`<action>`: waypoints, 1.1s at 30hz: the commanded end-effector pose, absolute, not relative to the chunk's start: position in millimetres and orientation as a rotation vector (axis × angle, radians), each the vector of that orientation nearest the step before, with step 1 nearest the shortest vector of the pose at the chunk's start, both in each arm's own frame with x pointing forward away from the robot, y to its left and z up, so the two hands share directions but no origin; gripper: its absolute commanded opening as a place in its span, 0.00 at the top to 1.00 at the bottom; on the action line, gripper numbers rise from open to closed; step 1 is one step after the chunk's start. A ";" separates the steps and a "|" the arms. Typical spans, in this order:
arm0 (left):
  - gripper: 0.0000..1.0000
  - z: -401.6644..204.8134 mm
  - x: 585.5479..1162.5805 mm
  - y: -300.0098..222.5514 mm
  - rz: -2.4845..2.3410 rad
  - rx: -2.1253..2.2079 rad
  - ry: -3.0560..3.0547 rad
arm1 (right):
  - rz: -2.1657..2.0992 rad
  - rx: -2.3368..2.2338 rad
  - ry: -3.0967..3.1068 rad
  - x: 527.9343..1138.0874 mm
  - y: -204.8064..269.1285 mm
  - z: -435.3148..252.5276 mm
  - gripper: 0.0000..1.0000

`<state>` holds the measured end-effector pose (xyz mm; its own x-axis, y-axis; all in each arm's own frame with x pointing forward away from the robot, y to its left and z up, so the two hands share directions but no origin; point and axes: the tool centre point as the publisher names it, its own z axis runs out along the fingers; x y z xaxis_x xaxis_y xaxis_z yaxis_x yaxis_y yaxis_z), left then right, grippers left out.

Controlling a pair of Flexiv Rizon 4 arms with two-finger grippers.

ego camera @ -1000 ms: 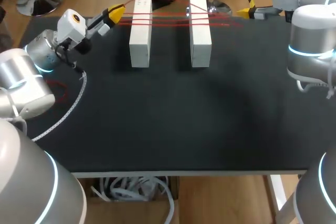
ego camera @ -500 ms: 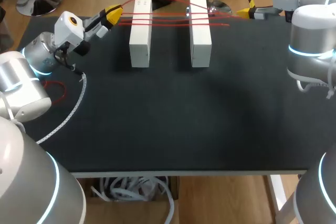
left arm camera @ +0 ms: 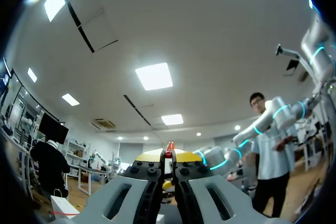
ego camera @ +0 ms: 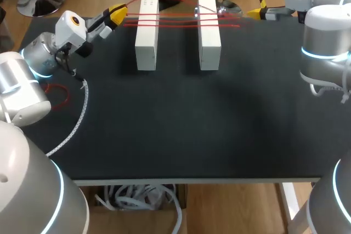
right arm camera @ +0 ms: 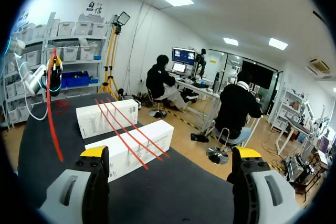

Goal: Grab the tape and strap the tape.

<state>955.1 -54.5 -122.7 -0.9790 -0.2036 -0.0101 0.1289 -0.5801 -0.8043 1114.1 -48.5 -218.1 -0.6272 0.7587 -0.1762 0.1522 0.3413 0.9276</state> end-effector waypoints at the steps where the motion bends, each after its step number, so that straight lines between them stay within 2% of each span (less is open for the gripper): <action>1: 1.00 -122.5 954.5 -55.1 -2.633 -0.126 1.329 | 1.293 0.793 2.003 1114.1 -49.1 -218.0 0.00; 33: 1.00 -118.8 950.8 -74.6 -2.852 -0.077 1.306 | 1.293 0.793 2.003 1114.1 -49.1 -218.0 0.00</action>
<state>949.8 -74.3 -117.7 -0.9986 -0.0272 0.0445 -0.0161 -0.6512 -0.7588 1114.0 -48.6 -218.1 -0.6272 0.7586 -0.1762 0.1522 0.3412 0.9276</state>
